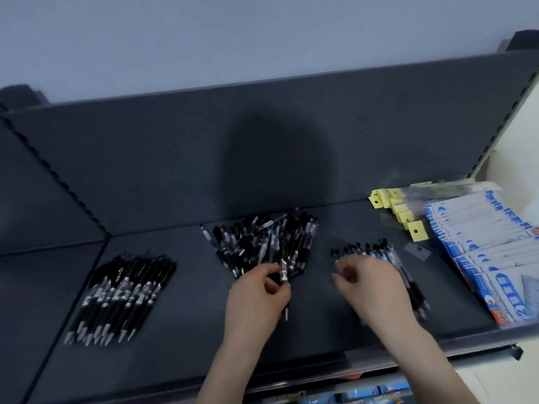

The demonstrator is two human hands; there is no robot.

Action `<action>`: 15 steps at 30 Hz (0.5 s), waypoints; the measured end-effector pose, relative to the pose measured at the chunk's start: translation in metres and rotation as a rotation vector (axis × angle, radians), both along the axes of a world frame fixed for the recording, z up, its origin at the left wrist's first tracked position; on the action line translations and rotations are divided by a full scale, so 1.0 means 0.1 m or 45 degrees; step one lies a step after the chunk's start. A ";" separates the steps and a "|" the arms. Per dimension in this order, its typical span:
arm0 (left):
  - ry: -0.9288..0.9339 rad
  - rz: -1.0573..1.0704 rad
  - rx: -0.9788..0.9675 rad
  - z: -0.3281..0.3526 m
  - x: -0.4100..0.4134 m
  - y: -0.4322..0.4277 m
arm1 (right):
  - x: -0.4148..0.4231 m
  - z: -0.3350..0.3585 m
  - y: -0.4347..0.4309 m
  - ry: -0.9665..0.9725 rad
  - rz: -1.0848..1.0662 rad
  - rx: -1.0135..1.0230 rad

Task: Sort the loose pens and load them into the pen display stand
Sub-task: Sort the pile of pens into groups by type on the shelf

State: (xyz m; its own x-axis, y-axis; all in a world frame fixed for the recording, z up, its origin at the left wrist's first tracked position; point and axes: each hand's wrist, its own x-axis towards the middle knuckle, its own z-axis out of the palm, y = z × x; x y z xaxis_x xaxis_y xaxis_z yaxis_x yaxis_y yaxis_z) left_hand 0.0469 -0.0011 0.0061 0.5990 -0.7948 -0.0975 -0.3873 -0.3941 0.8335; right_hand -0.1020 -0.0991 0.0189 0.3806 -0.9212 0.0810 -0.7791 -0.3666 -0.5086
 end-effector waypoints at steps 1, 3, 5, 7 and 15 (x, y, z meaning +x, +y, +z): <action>0.001 0.036 0.014 0.00 0.03 0.04 | 0.05 -0.02 0.00 -0.025 0.041 0.009; -0.005 0.096 0.039 0.02 0.10 0.13 | 0.18 -0.06 -0.01 -0.050 0.115 0.031; -0.057 0.132 0.043 0.02 0.19 0.23 | 0.31 -0.09 0.00 -0.068 0.169 0.050; -0.084 0.166 0.049 0.03 0.29 0.32 | 0.46 -0.11 0.00 -0.078 0.206 0.060; -0.027 0.243 -0.012 0.07 0.75 0.60 | 0.96 -0.06 -0.08 -0.004 0.086 0.033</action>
State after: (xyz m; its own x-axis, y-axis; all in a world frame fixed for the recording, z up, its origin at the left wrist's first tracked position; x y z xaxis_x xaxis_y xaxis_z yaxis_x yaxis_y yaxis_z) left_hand 0.1223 0.0590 0.0130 0.7407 -0.6675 -0.0762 -0.3239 -0.4541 0.8300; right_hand -0.0059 -0.1071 0.0128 0.4415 -0.8954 0.0585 -0.7515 -0.4046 -0.5211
